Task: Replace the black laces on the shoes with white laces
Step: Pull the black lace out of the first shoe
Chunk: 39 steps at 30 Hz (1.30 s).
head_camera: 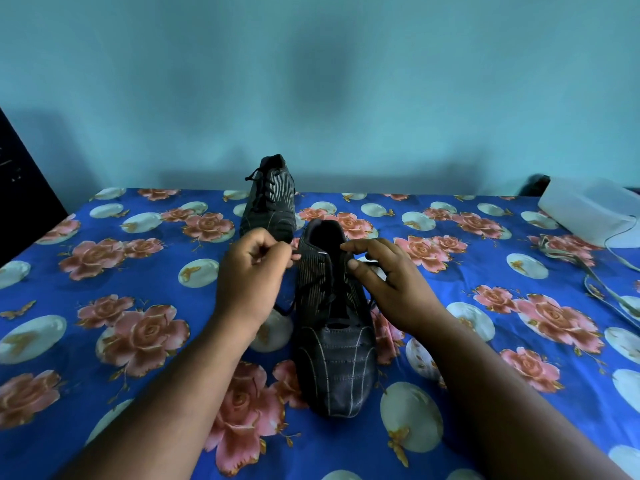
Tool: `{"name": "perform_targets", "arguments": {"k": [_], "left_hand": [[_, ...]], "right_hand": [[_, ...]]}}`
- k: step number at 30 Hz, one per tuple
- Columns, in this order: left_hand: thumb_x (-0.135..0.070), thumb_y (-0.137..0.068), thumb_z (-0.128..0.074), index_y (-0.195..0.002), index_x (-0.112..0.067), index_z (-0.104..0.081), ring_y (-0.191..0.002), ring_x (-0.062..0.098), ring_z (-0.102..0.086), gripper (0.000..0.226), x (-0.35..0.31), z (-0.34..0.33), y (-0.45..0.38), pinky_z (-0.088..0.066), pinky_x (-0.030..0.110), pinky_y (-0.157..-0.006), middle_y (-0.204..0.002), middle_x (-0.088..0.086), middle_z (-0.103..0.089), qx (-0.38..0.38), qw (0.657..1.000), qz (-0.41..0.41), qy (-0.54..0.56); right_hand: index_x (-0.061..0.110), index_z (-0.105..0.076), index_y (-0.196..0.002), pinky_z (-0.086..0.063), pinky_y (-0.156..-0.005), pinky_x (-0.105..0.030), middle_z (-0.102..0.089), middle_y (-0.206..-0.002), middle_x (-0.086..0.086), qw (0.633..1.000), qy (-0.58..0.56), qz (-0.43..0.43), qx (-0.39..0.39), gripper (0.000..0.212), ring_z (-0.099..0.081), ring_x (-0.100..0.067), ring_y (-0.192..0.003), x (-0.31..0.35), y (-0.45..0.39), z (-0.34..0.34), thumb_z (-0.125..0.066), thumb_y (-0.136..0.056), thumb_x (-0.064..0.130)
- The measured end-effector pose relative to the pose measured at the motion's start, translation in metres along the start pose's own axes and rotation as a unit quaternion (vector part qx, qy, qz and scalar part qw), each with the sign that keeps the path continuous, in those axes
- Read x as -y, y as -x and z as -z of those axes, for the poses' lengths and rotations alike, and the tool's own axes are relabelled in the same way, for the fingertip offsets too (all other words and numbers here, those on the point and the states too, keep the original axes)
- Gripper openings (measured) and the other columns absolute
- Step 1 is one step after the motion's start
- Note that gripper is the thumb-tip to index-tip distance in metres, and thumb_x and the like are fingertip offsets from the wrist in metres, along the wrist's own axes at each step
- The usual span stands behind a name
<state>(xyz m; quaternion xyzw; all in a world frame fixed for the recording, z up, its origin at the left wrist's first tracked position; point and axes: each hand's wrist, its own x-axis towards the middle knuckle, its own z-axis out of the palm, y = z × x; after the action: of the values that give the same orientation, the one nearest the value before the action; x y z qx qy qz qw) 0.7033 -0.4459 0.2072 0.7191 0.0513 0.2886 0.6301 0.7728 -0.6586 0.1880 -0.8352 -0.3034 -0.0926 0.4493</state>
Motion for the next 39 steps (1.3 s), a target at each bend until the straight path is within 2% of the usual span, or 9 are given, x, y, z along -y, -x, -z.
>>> {"name": "perform_targets", "arguments": {"k": [3, 5, 7, 10, 15, 26, 28, 33, 39], "left_hand": [[-0.017, -0.089, -0.064, -0.072, -0.010, -0.056, -0.076, 0.015, -0.074, 0.020, 0.001, 0.009, -0.008, -0.057, 0.032, -0.068, -0.069, -0.005, -0.072, -0.009, 0.997, 0.031, -0.070], [-0.030, -0.088, -0.068, -0.095, -0.020, -0.063, -0.088, 0.009, -0.069, 0.013, 0.007, 0.017, -0.011, -0.053, 0.028, -0.073, -0.087, -0.014, -0.071, 0.028, 0.976, 0.032, -0.212], [-0.056, -0.075, -0.065, -0.123, -0.031, -0.058, -0.111, 0.018, -0.062, 0.055, 0.012, 0.022, -0.014, -0.053, 0.041, -0.093, -0.119, -0.009, -0.065, 0.082, 0.953, 0.015, -0.292], [-0.069, -0.073, -0.061, -0.135, -0.039, -0.054, -0.124, 0.017, -0.054, 0.069, 0.013, 0.018, -0.009, -0.048, 0.047, -0.104, -0.132, -0.009, -0.055, 0.160, 0.951, -0.046, -0.261], [-0.073, -0.076, -0.068, -0.146, -0.036, -0.047, -0.125, 0.002, -0.048, 0.082, 0.012, 0.008, 0.001, -0.042, 0.031, -0.111, -0.137, -0.011, -0.046, 0.231, 0.943, -0.050, -0.236], [-0.064, -0.090, -0.054, -0.151, -0.037, -0.045, -0.136, 0.013, -0.043, 0.068, 0.021, -0.013, 0.006, -0.043, 0.037, -0.110, -0.147, -0.005, -0.044, 0.147, 0.941, -0.112, -0.282], [-0.069, -0.088, -0.049, -0.151, -0.038, -0.045, -0.140, 0.011, -0.038, 0.070, 0.020, -0.010, 0.006, -0.037, 0.037, -0.115, -0.150, -0.007, -0.042, 0.172, 0.930, -0.146, -0.289], [-0.082, -0.072, -0.056, -0.147, -0.053, -0.042, -0.147, 0.008, -0.029, 0.082, 0.019, -0.005, 0.007, -0.034, 0.036, -0.118, -0.157, -0.018, -0.029, 0.225, 0.943, -0.072, -0.234], [-0.076, -0.069, -0.069, -0.145, -0.052, -0.046, -0.144, 0.005, -0.032, 0.083, 0.021, -0.007, 0.007, -0.034, 0.025, -0.113, -0.153, -0.019, -0.032, 0.212, 0.950, -0.073, -0.219]], "right_hand": [[0.041, -0.060, -0.124, -0.045, -0.102, -0.048, -0.059, -0.124, 0.022, 0.999, 0.030, 0.015, -0.001, 0.039, -0.052, -0.010, -0.119, 0.001, 0.001, 0.002, -0.052, -0.092, 0.062], [0.039, -0.058, -0.127, -0.045, -0.101, -0.046, -0.058, -0.126, 0.019, 0.998, 0.052, 0.027, 0.012, 0.052, -0.050, -0.009, -0.119, 0.002, 0.001, 0.007, -0.057, -0.086, 0.070], [0.038, -0.056, -0.131, -0.045, -0.102, -0.043, -0.056, -0.128, 0.019, 0.996, 0.055, 0.044, 0.046, 0.064, -0.049, -0.010, -0.122, 0.001, 0.002, 0.012, -0.063, -0.079, 0.075], [0.036, -0.057, -0.129, -0.045, -0.101, -0.038, -0.055, -0.126, 0.018, 0.995, 0.043, 0.061, 0.064, 0.067, -0.049, -0.010, -0.122, -0.003, 0.001, 0.017, -0.069, -0.075, 0.073], [0.030, -0.062, -0.105, -0.048, -0.092, -0.043, -0.060, -0.114, 0.013, 0.994, 0.052, 0.086, 0.037, 0.045, -0.055, -0.015, -0.112, -0.003, -0.002, 0.011, -0.072, -0.078, 0.065], [0.028, -0.073, -0.095, -0.047, -0.081, -0.045, -0.051, -0.098, 0.012, 0.979, 0.150, 0.101, -0.097, 0.030, -0.055, -0.020, -0.096, 0.005, -0.005, 0.006, -0.067, -0.083, 0.055], [0.031, -0.076, -0.095, -0.047, -0.077, -0.045, -0.051, -0.092, 0.012, 0.974, 0.166, 0.131, -0.079, 0.023, -0.054, -0.017, -0.090, 0.006, -0.003, 0.007, -0.065, -0.087, 0.050], [0.033, -0.078, -0.097, -0.047, -0.074, -0.042, -0.062, -0.080, 0.014, 0.974, 0.175, 0.135, -0.043, 0.021, -0.056, -0.015, -0.082, 0.007, -0.001, 0.009, -0.062, -0.091, 0.046], [0.022, -0.073, -0.086, -0.045, -0.065, -0.023, -0.064, -0.074, 0.007, 0.999, 0.018, 0.035, 0.007, 0.009, -0.057, -0.009, -0.073, 0.014, 0.001, 0.005, -0.072, -0.091, 0.015]]}}
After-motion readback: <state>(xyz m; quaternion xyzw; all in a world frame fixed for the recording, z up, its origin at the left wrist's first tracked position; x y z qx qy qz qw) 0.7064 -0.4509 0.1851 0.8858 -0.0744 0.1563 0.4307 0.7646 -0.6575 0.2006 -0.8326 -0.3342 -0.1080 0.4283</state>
